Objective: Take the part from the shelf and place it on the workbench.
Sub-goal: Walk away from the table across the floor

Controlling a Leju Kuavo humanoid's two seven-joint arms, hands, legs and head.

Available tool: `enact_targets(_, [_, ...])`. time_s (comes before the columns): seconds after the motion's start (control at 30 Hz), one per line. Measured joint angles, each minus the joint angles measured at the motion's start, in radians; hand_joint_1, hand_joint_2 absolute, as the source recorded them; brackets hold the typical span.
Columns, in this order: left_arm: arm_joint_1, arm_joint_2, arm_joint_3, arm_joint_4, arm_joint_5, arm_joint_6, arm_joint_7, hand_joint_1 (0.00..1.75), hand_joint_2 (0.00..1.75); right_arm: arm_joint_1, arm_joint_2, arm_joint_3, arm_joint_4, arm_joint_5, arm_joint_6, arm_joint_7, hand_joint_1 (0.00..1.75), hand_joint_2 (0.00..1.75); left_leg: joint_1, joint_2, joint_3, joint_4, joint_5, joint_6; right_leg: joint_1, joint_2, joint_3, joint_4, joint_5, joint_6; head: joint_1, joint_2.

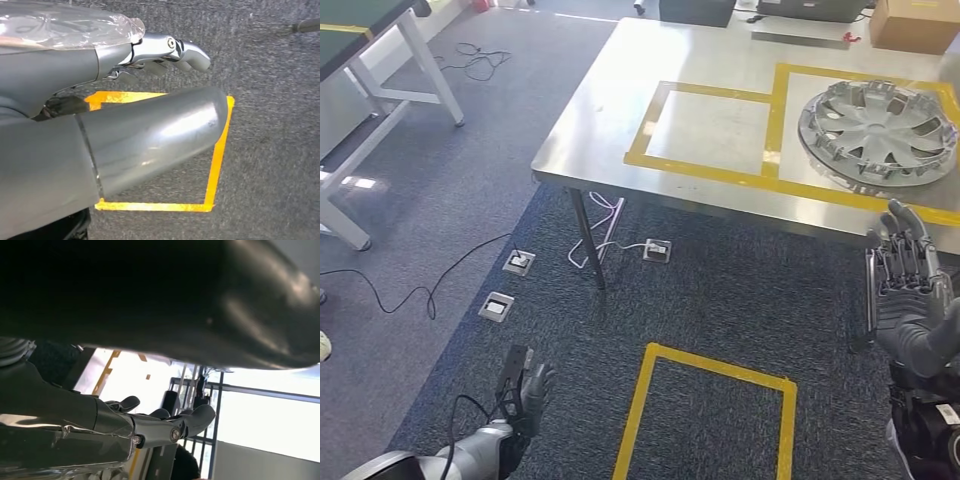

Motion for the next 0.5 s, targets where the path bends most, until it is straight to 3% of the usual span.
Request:
enact_targets(0.07, [-0.005, 0.000, 0.000, 0.000, 0.000, 0.000, 0.000, 0.00, 0.00, -0.007, 0.002, -0.001, 0.002, 0.000, 0.000, -0.001, 0.00, 0.00, -0.007, -0.003, 0.065, -0.112, -0.024, 0.010, -0.001, -0.001, -0.016, 0.002, 0.020, 0.012, 0.000, 0.000])
enact_targets(0.13, [-0.004, 0.001, 0.000, 0.000, 0.001, 0.000, 0.000, 0.00, 0.00, -0.009, 0.002, 0.000, 0.006, 0.000, 0.000, -0.002, 0.00, 0.00, -0.010, -0.002, 0.060, -0.136, -0.019, 0.024, -0.007, -0.001, -0.027, 0.002, 0.034, 0.025, 0.002, 0.000])
enact_targets(0.17, [-0.002, 0.001, 0.000, 0.000, 0.001, 0.000, 0.000, 0.00, 0.00, -0.008, 0.003, 0.000, 0.008, 0.000, 0.000, -0.001, 0.00, 0.00, -0.010, 0.000, 0.053, -0.138, -0.010, 0.032, -0.009, 0.001, -0.037, 0.015, 0.019, 0.030, 0.003, 0.000])
enact_targets(0.2, [0.000, 0.002, 0.000, 0.000, 0.001, 0.000, 0.000, 0.00, 0.00, -0.006, 0.003, 0.000, 0.010, 0.000, 0.000, -0.001, 0.00, 0.00, -0.009, 0.002, 0.045, -0.140, -0.001, 0.041, -0.011, 0.003, -0.051, 0.048, -0.015, 0.033, 0.005, 0.000])
enact_targets(0.27, [0.002, 0.003, 0.000, 0.000, 0.002, 0.000, 0.000, 0.00, 0.00, -0.006, 0.003, -0.001, 0.014, 0.001, 0.000, -0.001, 0.00, 0.00, -0.011, 0.004, 0.027, -0.138, 0.015, 0.054, -0.011, 0.006, -0.087, 0.173, -0.116, 0.035, 0.011, 0.000])
enact_targets(0.3, [0.002, 0.004, 0.000, 0.000, 0.002, 0.000, 0.000, 0.00, 0.00, -0.006, 0.003, -0.001, 0.017, 0.001, -0.001, -0.001, 0.00, 0.00, -0.013, 0.004, 0.017, -0.136, 0.022, 0.058, -0.011, 0.006, -0.100, 0.245, -0.153, 0.035, 0.014, 0.000])
enact_targets(0.33, [0.002, 0.004, 0.000, 0.000, 0.002, 0.000, 0.000, 0.00, 0.00, -0.006, 0.003, -0.001, 0.019, 0.001, -0.001, -0.001, 0.00, 0.00, -0.015, 0.004, 0.005, -0.133, 0.029, 0.059, -0.011, 0.006, -0.104, 0.297, -0.167, 0.035, 0.015, 0.000])
enact_targets(0.37, [0.003, 0.004, 0.000, 0.000, 0.003, 0.000, 0.000, 0.00, 0.00, -0.006, 0.003, -0.001, 0.021, 0.000, -0.002, -0.001, 0.00, 0.00, -0.016, 0.004, -0.006, -0.129, 0.035, 0.058, -0.011, 0.006, -0.094, 0.317, -0.158, 0.034, 0.015, 0.000])
enact_targets(0.4, [0.003, 0.004, 0.000, 0.000, 0.005, 0.001, 0.000, 0.00, 0.00, -0.006, 0.003, 0.000, 0.022, 0.000, -0.003, -0.001, 0.00, 0.00, -0.017, 0.004, -0.018, -0.125, 0.040, 0.057, -0.011, 0.006, -0.067, 0.299, -0.133, 0.032, 0.016, 0.000])
enact_targets(0.43, [0.003, 0.004, 0.000, 0.000, 0.008, 0.001, 0.000, 0.00, 0.00, -0.007, 0.003, 0.000, 0.024, -0.001, -0.004, -0.002, 0.00, 0.00, -0.017, 0.004, -0.029, -0.120, 0.044, 0.056, -0.010, 0.007, -0.026, 0.248, -0.103, 0.030, 0.016, 0.000])
enact_targets(0.5, [0.004, 0.005, 0.000, 0.000, 0.015, 0.003, -0.005, 0.00, 0.00, -0.010, 0.003, 0.001, 0.027, -0.011, -0.004, -0.005, 0.00, 0.00, -0.018, 0.004, -0.045, -0.113, 0.050, 0.049, -0.007, 0.009, 0.065, 0.115, -0.088, 0.023, 0.016, 0.000])
